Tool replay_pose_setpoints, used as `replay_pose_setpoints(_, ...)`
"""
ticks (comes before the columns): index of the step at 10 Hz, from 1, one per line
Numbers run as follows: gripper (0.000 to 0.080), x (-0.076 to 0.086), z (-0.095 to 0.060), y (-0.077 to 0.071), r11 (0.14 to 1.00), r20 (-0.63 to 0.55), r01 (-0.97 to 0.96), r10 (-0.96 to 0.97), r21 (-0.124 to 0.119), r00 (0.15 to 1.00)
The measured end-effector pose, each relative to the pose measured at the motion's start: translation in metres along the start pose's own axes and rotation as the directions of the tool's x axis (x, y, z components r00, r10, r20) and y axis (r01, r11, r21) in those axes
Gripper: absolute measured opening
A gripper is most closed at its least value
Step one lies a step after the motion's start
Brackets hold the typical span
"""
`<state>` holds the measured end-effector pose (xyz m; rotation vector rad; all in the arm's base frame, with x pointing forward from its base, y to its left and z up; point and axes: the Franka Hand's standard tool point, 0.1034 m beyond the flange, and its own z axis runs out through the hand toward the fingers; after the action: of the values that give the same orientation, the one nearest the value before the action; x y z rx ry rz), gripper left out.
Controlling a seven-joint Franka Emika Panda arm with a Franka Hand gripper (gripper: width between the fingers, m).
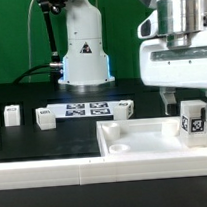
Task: Assemble one leg
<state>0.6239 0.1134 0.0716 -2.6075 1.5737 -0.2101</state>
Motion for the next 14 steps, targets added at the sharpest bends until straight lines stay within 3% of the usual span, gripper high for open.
replay_pose_setpoints(2, 0.0649, 0.0024, -0.0002, -0.0016, 0.968, -0.009, 0.249, -0.249, 0.009, 0.968)
replay_pose_setpoints(5, 0.0649, -0.0016, 0.0001, -0.0027, 0.872, -0.013, 0.490, -0.489, 0.003, 0.872)
replay_pose_setpoints(11, 0.0649, -0.0044, -0.0029, -0.0051, 0.594, -0.018, 0.805, -0.805, -0.016, 0.593)
replay_pose_setpoints(12, 0.0649, -0.0040, -0.0020, -0.0044, 0.578, -0.017, 0.816, -0.816, -0.019, 0.578)
replay_pose_setpoints(14, 0.0386, -0.0041, -0.0017, -0.0042, 0.582, -0.017, 0.813, -0.813, -0.019, 0.582)
